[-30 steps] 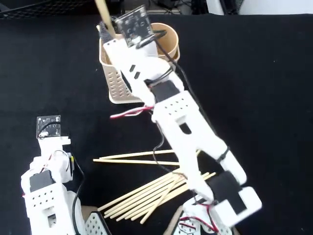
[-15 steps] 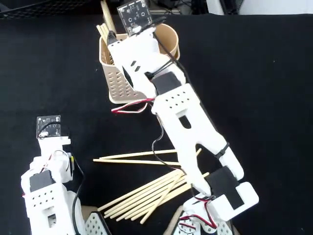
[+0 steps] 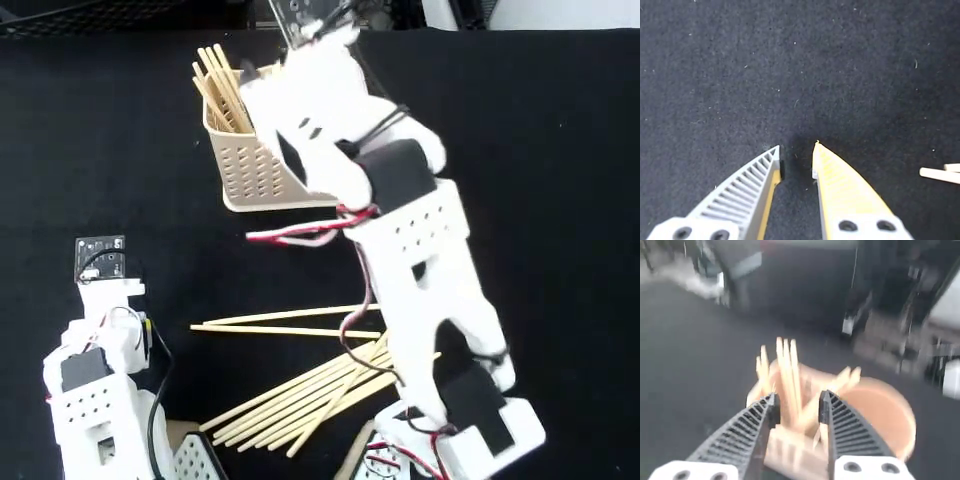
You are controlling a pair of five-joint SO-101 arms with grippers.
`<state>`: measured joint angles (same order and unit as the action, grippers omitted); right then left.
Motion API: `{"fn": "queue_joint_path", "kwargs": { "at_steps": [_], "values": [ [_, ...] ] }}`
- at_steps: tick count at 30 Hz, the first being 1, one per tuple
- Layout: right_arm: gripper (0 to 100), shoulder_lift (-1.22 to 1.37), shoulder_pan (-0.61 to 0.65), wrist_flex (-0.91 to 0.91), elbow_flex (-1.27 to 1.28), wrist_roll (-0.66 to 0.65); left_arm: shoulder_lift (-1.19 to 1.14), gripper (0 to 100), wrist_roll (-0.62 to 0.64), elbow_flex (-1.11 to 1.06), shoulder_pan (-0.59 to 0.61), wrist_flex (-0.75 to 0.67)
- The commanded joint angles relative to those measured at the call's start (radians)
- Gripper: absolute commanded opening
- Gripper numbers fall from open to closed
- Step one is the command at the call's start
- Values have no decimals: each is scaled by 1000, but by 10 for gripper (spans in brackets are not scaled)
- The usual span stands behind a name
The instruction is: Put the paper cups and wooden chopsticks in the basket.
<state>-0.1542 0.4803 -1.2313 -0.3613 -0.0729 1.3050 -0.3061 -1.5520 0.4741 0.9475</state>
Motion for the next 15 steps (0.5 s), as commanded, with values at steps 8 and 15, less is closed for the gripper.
{"fn": "queue_joint_path", "kwargs": {
  "at_steps": [8,15],
  "values": [
    [142,-54,107,-497,237,-476,11,120,5,2,-13,-14],
    [228,-53,114,-86,848,-559,11,120,5,2,-13,-14]
  ]
}}
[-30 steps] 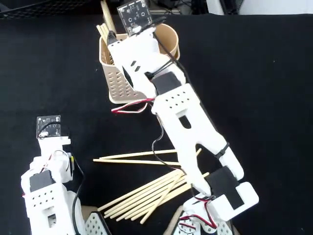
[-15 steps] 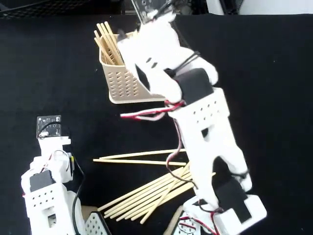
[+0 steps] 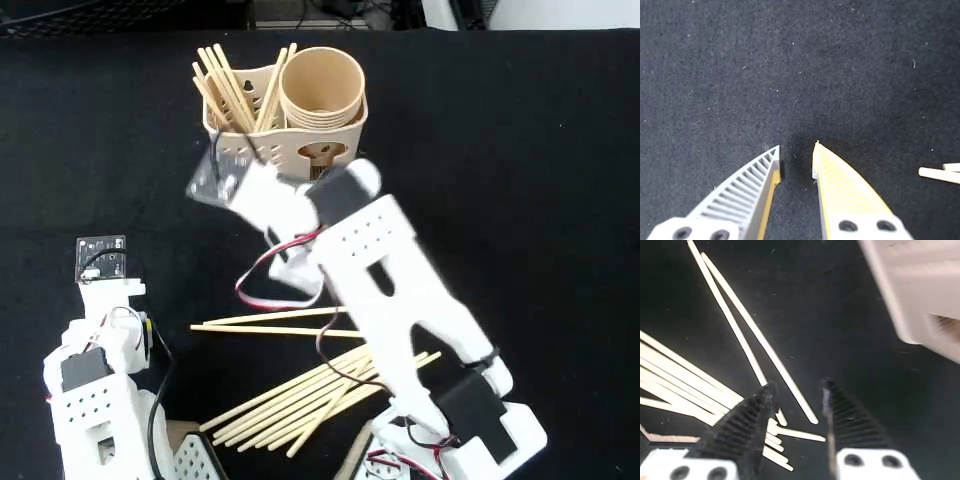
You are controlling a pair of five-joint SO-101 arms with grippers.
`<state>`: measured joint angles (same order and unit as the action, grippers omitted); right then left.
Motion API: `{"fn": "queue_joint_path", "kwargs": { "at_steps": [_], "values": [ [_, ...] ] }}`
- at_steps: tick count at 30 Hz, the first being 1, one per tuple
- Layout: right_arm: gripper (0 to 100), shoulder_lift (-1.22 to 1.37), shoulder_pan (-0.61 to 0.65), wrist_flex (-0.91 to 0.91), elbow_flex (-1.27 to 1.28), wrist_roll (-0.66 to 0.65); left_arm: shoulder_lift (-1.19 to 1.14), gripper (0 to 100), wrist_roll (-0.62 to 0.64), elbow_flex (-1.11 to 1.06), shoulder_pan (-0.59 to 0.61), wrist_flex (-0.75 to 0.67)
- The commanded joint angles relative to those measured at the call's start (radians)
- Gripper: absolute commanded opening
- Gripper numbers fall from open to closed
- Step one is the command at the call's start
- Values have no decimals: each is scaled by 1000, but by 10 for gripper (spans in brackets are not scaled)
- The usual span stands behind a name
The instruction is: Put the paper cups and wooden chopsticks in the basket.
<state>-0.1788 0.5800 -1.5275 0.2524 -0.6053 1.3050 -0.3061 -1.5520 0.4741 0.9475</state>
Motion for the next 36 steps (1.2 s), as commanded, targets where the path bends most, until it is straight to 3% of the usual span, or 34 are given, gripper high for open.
{"fn": "queue_joint_path", "kwargs": {
  "at_steps": [1,5,13,22,28,34,36],
  "values": [
    [252,-28,14,282,298,-37,11,120,5,2,-13,-14],
    [256,-21,15,434,447,-83,11,120,5,2,-13,-14],
    [256,-21,167,482,547,-83,11,120,5,4,-15,-15],
    [257,154,95,632,526,-86,11,120,5,4,-13,-14],
    [250,220,74,554,437,-89,11,120,5,4,-13,-14],
    [34,223,74,549,438,-91,11,120,5,4,-13,-14],
    [21,217,72,548,438,-89,11,120,5,4,-13,-14]
  ]
}}
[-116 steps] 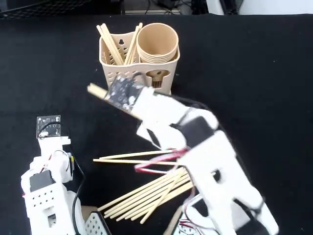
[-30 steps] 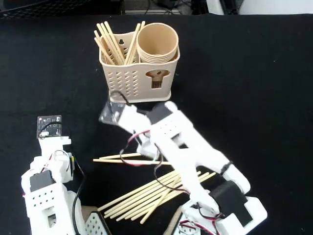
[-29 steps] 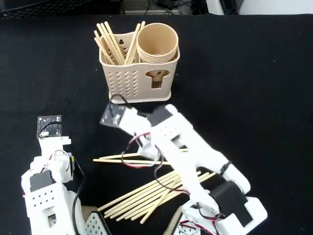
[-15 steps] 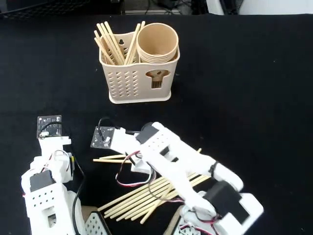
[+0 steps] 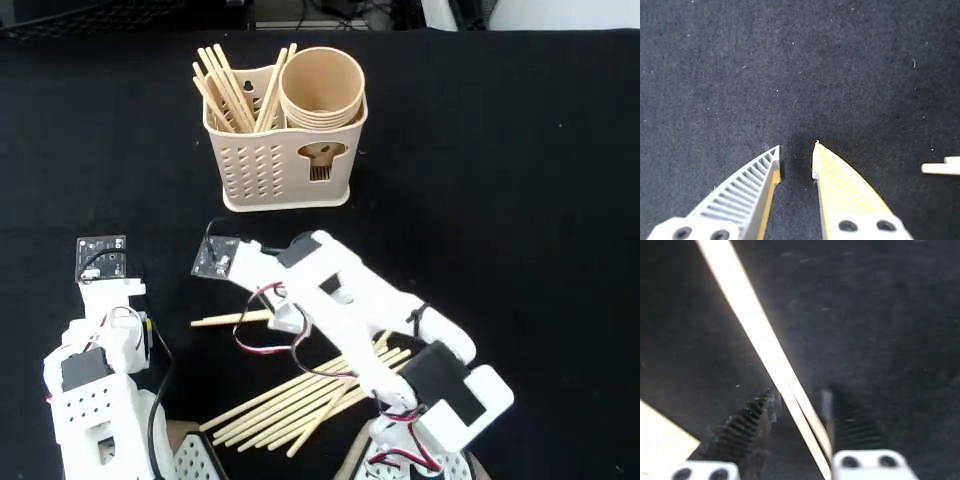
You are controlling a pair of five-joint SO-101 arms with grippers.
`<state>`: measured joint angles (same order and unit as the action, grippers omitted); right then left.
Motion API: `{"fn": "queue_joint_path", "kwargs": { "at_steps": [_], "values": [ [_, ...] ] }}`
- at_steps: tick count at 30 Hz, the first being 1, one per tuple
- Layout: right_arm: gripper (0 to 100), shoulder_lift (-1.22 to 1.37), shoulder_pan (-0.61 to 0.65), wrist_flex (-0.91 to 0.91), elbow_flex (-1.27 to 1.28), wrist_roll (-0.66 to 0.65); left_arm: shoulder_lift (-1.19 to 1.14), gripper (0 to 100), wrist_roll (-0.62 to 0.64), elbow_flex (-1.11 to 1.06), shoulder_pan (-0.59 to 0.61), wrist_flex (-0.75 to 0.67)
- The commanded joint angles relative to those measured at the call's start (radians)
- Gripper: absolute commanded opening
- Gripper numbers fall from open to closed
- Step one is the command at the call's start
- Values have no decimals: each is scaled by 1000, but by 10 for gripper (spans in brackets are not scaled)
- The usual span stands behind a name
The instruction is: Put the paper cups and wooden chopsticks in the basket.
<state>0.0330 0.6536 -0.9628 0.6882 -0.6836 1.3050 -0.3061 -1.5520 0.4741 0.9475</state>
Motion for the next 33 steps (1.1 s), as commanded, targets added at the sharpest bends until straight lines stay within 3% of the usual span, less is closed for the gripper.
{"fn": "queue_joint_path", "kwargs": {
  "at_steps": [1,8,22,29,33],
  "values": [
    [23,5,-3,-17,2,-11,11,120,5,4,-13,-14],
    [12,-77,-6,-86,-28,-11,11,120,5,4,-13,-14],
    [12,-625,-149,-164,-77,-2,11,120,5,4,-13,-14],
    [12,-763,-126,-141,-341,252,11,120,5,4,-13,-15],
    [13,-745,-104,14,-446,385,11,120,5,4,-13,-15]
  ]
}}
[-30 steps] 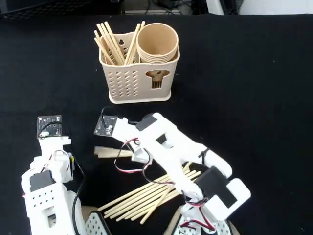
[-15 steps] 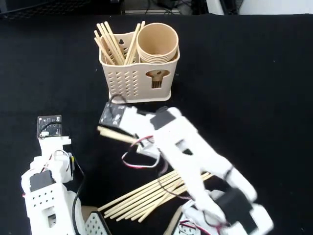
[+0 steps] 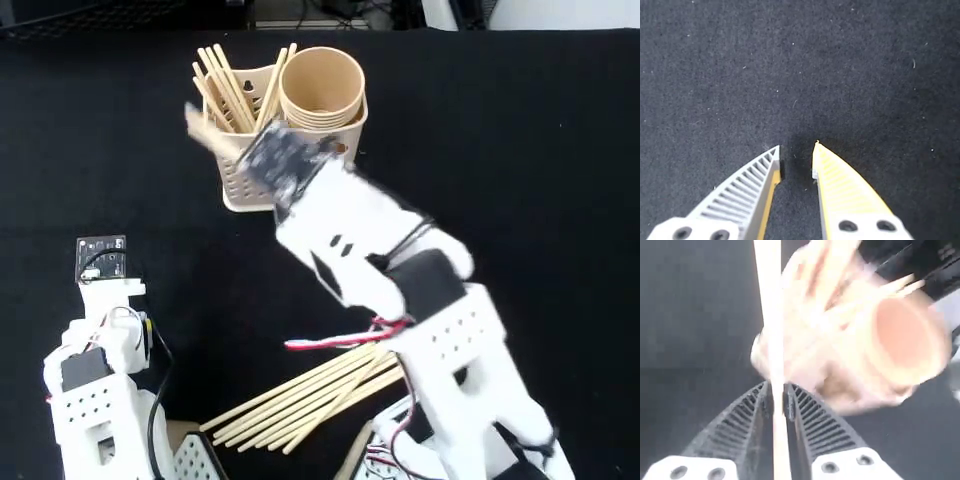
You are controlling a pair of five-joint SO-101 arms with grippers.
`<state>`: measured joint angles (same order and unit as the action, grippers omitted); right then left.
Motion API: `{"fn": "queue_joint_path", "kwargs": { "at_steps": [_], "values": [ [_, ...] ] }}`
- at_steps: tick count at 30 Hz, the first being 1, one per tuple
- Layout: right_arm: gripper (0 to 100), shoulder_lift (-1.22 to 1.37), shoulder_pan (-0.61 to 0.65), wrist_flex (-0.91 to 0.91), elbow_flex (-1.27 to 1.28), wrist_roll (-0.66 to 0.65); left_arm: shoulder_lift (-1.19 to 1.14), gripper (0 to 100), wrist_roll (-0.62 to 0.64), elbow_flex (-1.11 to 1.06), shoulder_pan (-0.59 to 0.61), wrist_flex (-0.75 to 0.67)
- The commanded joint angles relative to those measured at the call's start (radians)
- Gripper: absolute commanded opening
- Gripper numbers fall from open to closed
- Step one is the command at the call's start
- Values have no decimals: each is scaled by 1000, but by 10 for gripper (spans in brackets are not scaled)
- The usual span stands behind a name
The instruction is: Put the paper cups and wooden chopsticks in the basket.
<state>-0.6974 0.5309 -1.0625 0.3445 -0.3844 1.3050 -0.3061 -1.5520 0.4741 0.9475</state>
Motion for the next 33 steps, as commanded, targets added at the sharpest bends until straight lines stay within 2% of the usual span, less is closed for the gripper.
{"fn": "queue_joint_path", "kwargs": {
  "at_steps": [1,5,10,18,29,33],
  "values": [
    [13,-1,21,170,-110,109,11,120,5,4,-13,-15],
    [14,79,46,430,-113,172,11,120,5,4,-13,-14],
    [14,237,41,726,-116,176,11,120,5,4,-12,-14],
    [13,438,38,985,-117,176,11,120,5,4,-13,-14],
    [16,633,-28,1017,-108,175,11,120,5,4,-13,-14],
    [95,639,-28,916,-127,169,11,120,5,4,-13,-14]
  ]
}}
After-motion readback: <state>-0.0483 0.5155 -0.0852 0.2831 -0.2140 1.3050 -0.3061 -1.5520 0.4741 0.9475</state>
